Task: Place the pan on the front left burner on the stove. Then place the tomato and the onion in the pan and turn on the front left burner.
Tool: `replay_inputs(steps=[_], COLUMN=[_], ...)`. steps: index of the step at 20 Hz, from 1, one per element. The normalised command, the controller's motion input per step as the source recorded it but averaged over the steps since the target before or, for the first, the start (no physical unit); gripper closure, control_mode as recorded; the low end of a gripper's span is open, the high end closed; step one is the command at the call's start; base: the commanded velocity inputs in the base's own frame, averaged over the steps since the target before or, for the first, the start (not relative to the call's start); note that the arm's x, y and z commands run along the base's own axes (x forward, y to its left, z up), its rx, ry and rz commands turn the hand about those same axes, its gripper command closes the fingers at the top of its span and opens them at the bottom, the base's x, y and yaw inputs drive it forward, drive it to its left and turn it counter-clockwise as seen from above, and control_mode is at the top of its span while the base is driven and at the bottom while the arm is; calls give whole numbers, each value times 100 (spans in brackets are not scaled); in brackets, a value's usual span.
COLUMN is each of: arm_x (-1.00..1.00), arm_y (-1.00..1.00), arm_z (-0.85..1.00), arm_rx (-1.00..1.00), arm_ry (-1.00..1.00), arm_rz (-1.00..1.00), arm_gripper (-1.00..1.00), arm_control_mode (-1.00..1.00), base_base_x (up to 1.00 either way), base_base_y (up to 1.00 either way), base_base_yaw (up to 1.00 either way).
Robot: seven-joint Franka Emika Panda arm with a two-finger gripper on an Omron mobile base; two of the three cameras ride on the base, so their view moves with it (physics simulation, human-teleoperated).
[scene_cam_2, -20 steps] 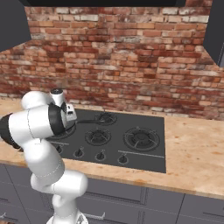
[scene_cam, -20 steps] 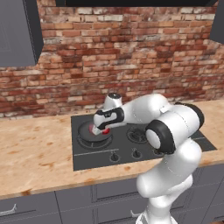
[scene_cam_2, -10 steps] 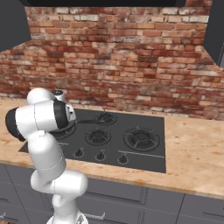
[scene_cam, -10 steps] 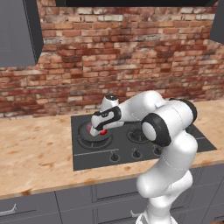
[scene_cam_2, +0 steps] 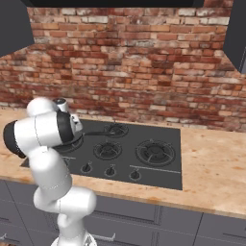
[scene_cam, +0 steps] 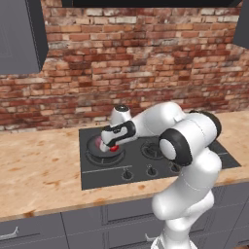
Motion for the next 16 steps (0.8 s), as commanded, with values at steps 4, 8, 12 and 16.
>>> replay_inputs(steps=[4, 8, 12, 16], arm_x=[-33, -40, -54, -59], arm_y=[0, 0, 0, 0], arm_z=[52, 66, 61, 35], arm_rx=[0, 0, 0, 0], arm_ry=[-10, -7, -5, 0], arm_rz=[0, 0, -5, -14], arm_gripper=[-100, -100, -100, -100], arm_control_mode=[-100, -100, -100, -100], base_base_x=[0, 0, 0, 0], base_base_y=[0, 0, 0, 0], base_base_yaw=[0, 0, 0, 0])
